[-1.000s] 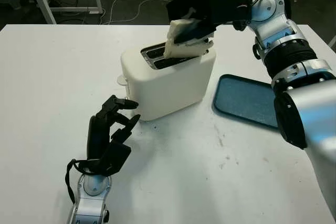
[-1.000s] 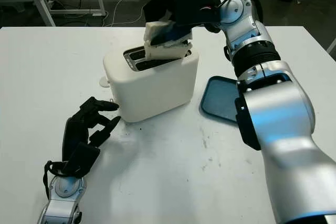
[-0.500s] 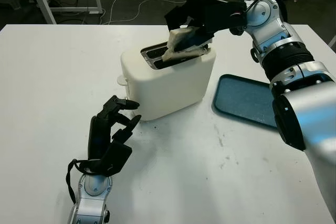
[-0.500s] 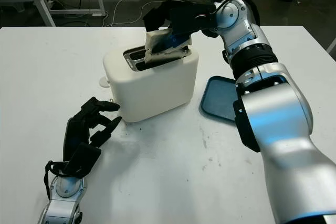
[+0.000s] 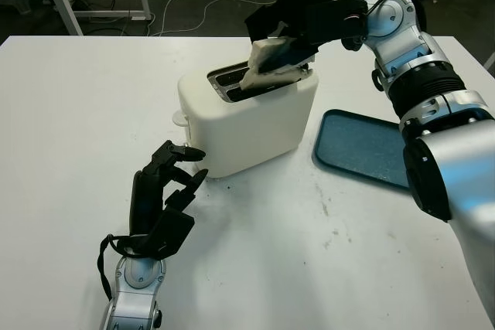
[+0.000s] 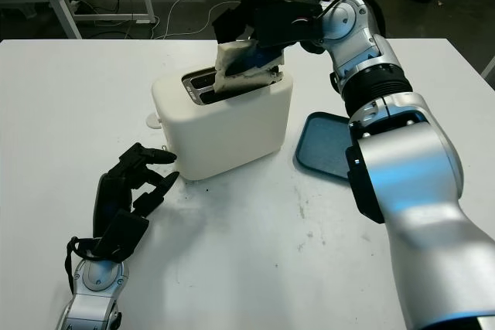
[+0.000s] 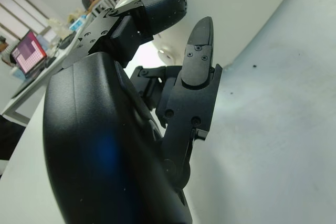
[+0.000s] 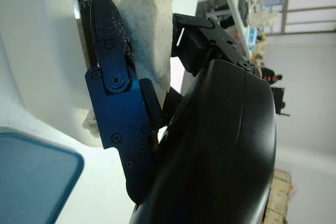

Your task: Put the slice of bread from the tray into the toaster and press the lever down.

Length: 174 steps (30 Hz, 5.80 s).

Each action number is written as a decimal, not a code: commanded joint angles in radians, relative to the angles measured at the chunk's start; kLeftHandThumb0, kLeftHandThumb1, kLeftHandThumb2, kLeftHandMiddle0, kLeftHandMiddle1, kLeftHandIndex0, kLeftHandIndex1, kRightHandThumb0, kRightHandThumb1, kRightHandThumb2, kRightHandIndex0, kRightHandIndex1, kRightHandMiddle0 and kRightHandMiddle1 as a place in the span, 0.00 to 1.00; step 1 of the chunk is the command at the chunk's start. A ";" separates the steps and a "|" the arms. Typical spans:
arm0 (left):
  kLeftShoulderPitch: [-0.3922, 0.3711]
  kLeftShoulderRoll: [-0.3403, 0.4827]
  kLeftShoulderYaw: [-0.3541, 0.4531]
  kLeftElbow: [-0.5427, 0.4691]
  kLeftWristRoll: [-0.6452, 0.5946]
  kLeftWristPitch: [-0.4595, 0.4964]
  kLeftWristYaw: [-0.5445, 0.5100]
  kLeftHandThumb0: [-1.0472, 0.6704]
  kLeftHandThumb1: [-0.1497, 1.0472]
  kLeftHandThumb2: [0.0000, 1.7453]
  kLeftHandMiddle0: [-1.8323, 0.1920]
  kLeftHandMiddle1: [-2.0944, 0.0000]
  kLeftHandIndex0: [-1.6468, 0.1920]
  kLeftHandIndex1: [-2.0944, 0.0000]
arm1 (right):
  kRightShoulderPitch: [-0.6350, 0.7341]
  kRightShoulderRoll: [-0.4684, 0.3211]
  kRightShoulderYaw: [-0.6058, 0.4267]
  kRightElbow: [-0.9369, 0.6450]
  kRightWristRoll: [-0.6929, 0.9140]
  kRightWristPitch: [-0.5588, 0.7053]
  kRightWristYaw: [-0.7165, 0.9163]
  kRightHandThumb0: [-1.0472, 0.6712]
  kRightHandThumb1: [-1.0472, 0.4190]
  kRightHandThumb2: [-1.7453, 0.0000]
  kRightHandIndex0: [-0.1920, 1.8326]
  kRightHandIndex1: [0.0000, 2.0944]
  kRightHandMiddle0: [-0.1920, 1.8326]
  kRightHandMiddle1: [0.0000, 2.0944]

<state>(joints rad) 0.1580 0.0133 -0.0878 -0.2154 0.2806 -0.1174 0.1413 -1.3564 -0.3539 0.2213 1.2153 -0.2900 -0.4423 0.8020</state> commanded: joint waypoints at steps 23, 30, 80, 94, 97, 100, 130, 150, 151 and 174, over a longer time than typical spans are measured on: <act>0.007 -0.001 -0.006 0.003 0.002 -0.007 0.004 0.48 0.89 0.14 0.62 0.25 0.62 0.47 | -0.010 -0.067 0.090 -0.060 -0.094 -0.053 -0.041 0.03 0.19 1.00 0.18 0.32 0.40 0.00; 0.006 0.018 0.016 -0.021 0.031 -0.007 0.025 0.49 0.89 0.13 0.62 0.27 0.62 0.47 | 0.055 -0.094 -0.007 -0.093 -0.015 -0.110 -0.158 0.09 0.20 1.00 0.20 0.31 0.40 0.00; -0.705 0.799 0.003 0.293 0.329 -0.173 -0.426 0.42 0.85 0.00 0.33 0.56 0.23 0.95 | 1.227 0.143 -0.383 -0.977 0.457 0.176 -0.585 0.33 0.09 1.00 0.69 0.03 0.63 0.00; -0.751 0.779 -0.033 0.395 0.359 -0.291 -0.368 0.37 0.77 0.00 0.39 0.29 0.17 0.99 | 1.217 0.144 -0.395 -0.958 0.460 0.148 -0.561 0.32 0.09 1.00 0.69 0.02 0.62 0.00; -0.764 0.784 -0.033 0.403 0.364 -0.304 -0.365 0.37 0.77 0.00 0.41 0.25 0.17 0.99 | 1.216 0.146 -0.399 -0.942 0.459 0.125 -0.549 0.32 0.09 1.00 0.69 0.02 0.62 0.00; -0.771 0.785 -0.032 0.400 0.364 -0.300 -0.375 0.36 0.78 0.00 0.42 0.24 0.16 0.99 | 1.217 0.149 -0.399 -0.945 0.460 0.133 -0.547 0.32 0.09 1.00 0.69 0.01 0.62 0.00; -0.780 0.703 -0.049 0.464 0.286 -0.298 -0.367 0.40 0.75 0.00 0.39 0.34 0.14 0.99 | 1.233 0.165 -0.402 -0.969 0.465 0.140 -0.545 0.31 0.09 0.99 0.68 0.00 0.62 0.00; -0.784 0.699 -0.069 0.459 0.309 -0.252 -0.383 0.39 0.82 0.00 0.41 0.39 0.18 1.00 | 1.237 0.169 -0.395 -0.960 0.452 0.147 -0.552 0.34 0.09 0.99 0.68 0.00 0.61 0.00; -0.785 0.699 -0.071 0.461 0.309 -0.256 -0.382 0.39 0.81 0.00 0.41 0.38 0.17 1.00 | 1.238 0.169 -0.395 -0.964 0.453 0.151 -0.552 0.34 0.09 0.99 0.68 0.00 0.61 0.00; -0.781 0.697 -0.063 0.451 0.296 -0.278 -0.369 0.39 0.80 0.00 0.38 0.43 0.16 0.99 | 1.241 0.167 -0.392 -0.956 0.451 0.143 -0.548 0.34 0.09 0.99 0.68 0.00 0.61 0.00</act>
<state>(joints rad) -0.6156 0.7129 -0.1486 0.2363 0.5797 -0.3843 -0.2377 -0.1214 -0.1915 -0.1701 0.2585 0.1508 -0.2960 0.2518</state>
